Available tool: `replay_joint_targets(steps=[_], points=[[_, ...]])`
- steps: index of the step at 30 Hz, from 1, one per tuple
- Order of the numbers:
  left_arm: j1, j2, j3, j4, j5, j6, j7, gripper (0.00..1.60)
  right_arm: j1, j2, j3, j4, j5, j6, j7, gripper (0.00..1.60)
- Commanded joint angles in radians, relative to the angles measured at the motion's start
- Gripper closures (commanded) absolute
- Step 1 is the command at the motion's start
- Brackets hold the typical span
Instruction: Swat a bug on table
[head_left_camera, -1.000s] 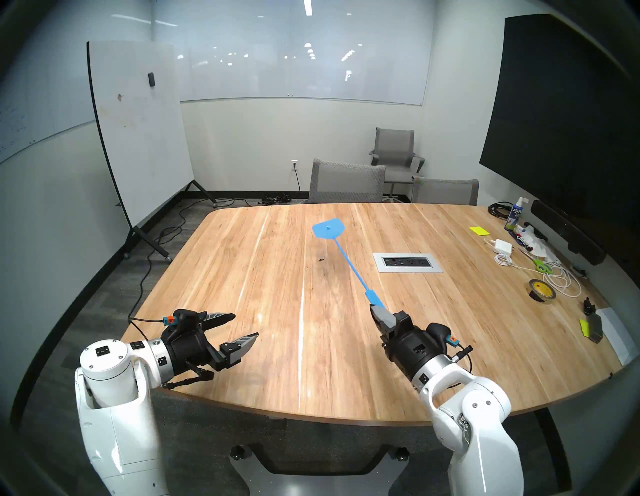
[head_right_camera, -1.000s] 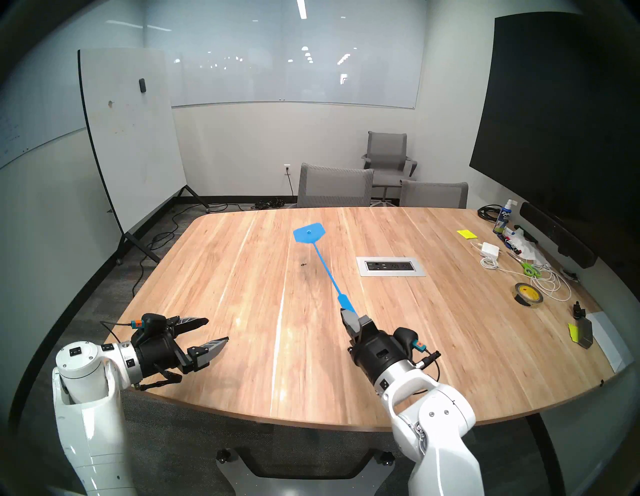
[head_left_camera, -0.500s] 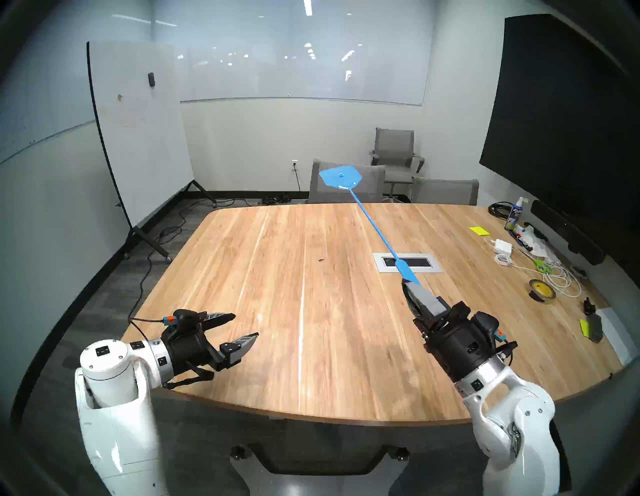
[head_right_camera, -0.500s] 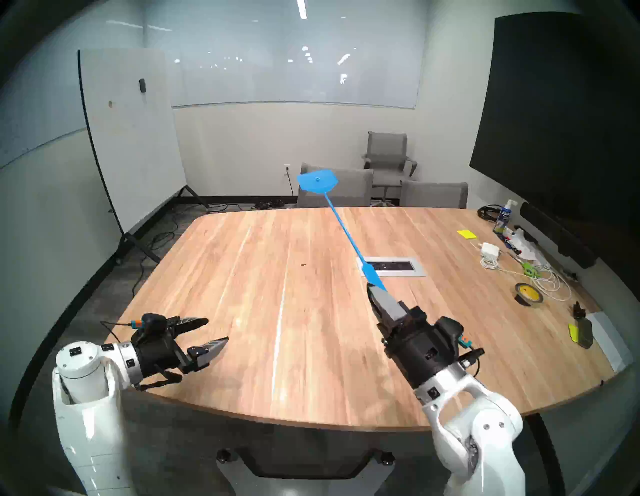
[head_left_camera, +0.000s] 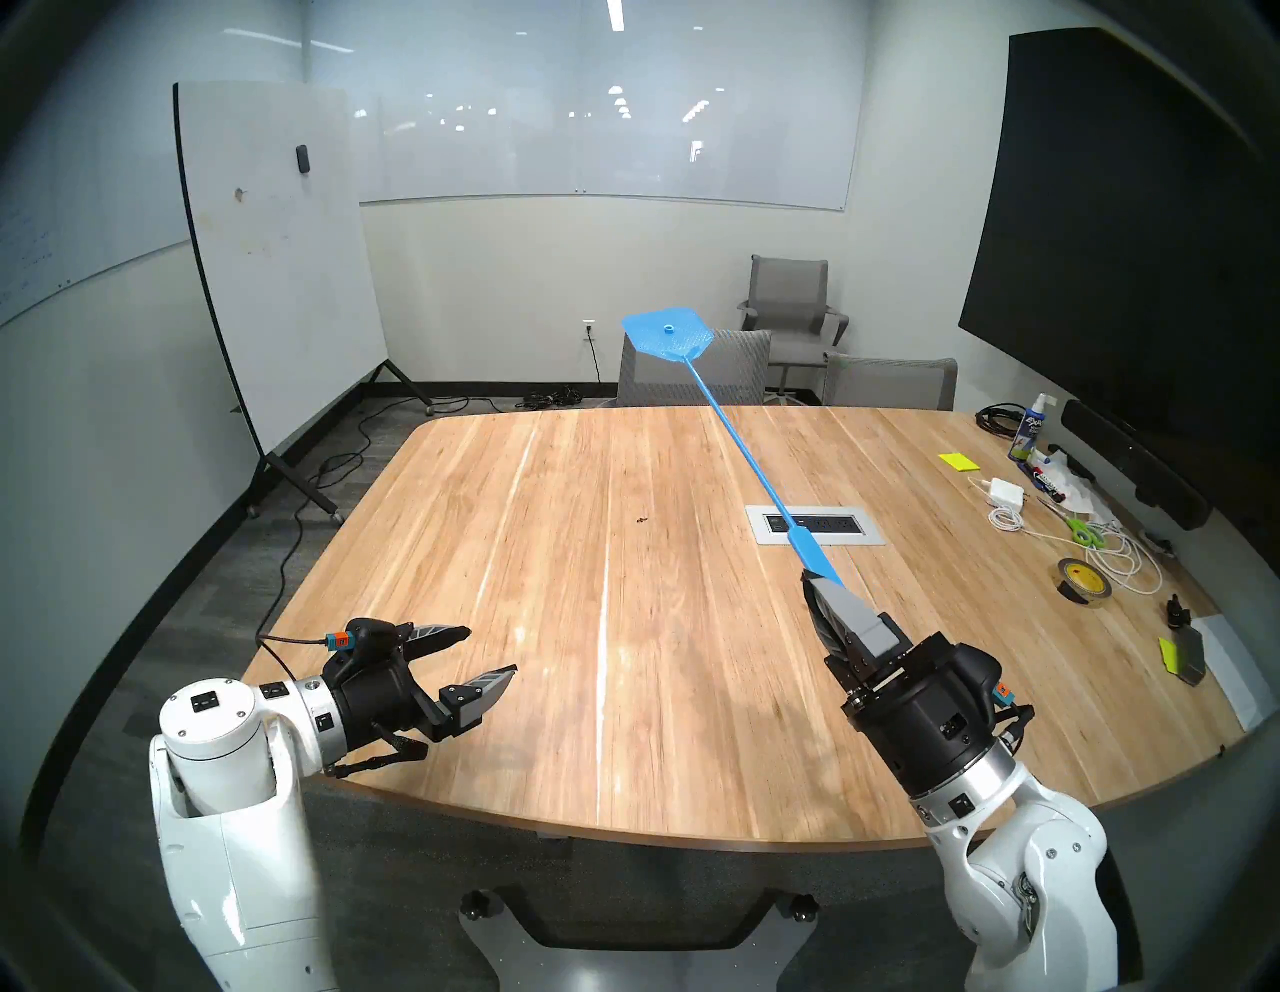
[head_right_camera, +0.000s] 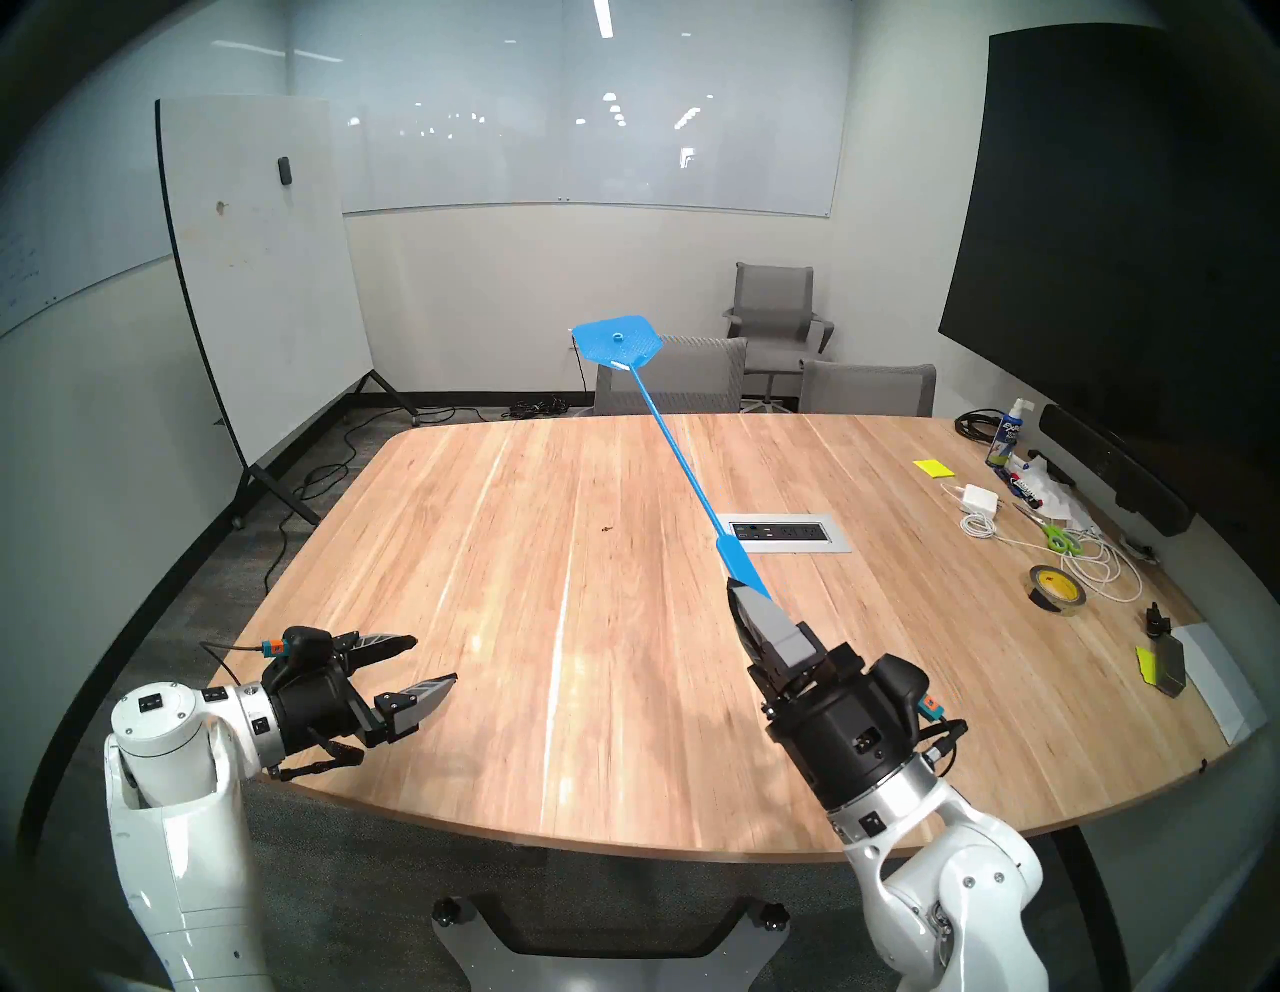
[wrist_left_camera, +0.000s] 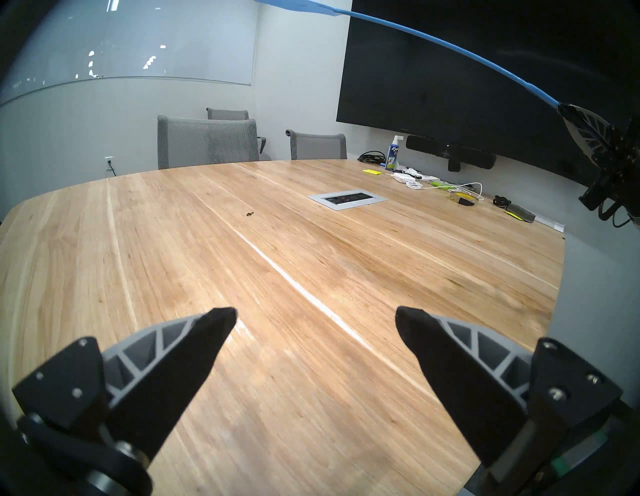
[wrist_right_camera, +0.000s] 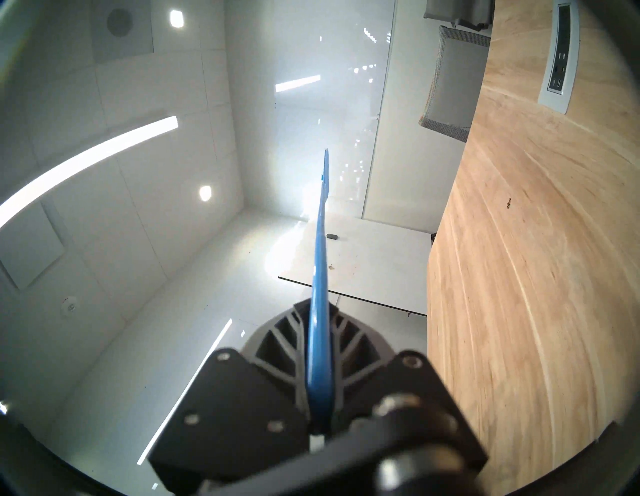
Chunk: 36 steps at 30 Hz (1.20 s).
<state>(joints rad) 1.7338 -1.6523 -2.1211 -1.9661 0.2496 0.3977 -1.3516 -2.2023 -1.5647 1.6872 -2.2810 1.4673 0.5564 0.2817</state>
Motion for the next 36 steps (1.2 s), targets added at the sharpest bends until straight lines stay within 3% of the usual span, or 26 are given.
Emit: replay_joint_targets(steps=[1, 10, 11, 12, 13, 19, 25, 29, 30, 32, 34, 35, 36], points=[[-0.001, 0.002, 0.001, -0.011, -0.004, -0.001, -0.001, 0.0, 0.099, -0.017, -0.071, 0.098, -0.073, -0.023, -0.1, 1.6], [-0.003, 0.003, 0.001, -0.009, -0.003, -0.001, -0.002, 0.0, 0.204, -0.028, -0.127, 0.271, -0.125, -0.072, -0.313, 1.6], [-0.003, 0.002, 0.001, -0.009, -0.002, -0.001, -0.002, 0.0, 0.185, -0.019, -0.132, 0.26, -0.124, -0.085, -0.305, 1.6], [-0.002, 0.003, 0.001, -0.01, -0.003, -0.001, -0.002, 0.0, 0.225, -0.024, -0.139, 0.263, -0.112, -0.081, -0.359, 1.6], [-0.003, 0.002, 0.001, -0.01, -0.002, -0.001, -0.002, 0.0, 0.203, -0.018, -0.142, 0.244, -0.109, -0.093, -0.349, 1.6], [-0.002, 0.002, 0.001, -0.01, -0.003, -0.001, -0.002, 0.0, 0.27, -0.016, -0.174, 0.202, -0.078, -0.114, -0.492, 1.6], [-0.001, 0.002, 0.001, -0.013, -0.004, -0.001, -0.001, 0.0, 0.246, -0.015, -0.191, 0.127, -0.045, -0.146, -0.612, 1.6], [0.0, 0.002, 0.002, -0.013, -0.004, -0.001, -0.001, 0.0, 0.197, -0.017, -0.171, 0.072, -0.021, -0.101, -0.557, 1.6], [-0.001, 0.002, 0.001, -0.013, -0.004, -0.001, -0.001, 0.0, 0.192, 0.002, -0.169, 0.07, -0.037, -0.108, -0.506, 1.6], [-0.001, 0.002, 0.001, -0.013, -0.004, -0.001, -0.001, 0.0, 0.192, 0.02, -0.157, 0.064, -0.011, -0.092, -0.503, 1.6], [-0.001, 0.003, 0.001, -0.012, -0.004, -0.001, -0.001, 0.0, 0.147, 0.042, -0.137, 0.006, -0.006, -0.072, -0.45, 1.6], [-0.001, 0.002, 0.001, -0.012, -0.003, -0.001, -0.002, 0.0, 0.175, 0.047, -0.133, 0.03, -0.006, -0.083, -0.474, 1.6], [-0.001, 0.003, 0.001, -0.012, -0.004, -0.001, -0.001, 0.0, 0.133, 0.055, -0.118, -0.012, -0.009, -0.072, -0.416, 1.6]])
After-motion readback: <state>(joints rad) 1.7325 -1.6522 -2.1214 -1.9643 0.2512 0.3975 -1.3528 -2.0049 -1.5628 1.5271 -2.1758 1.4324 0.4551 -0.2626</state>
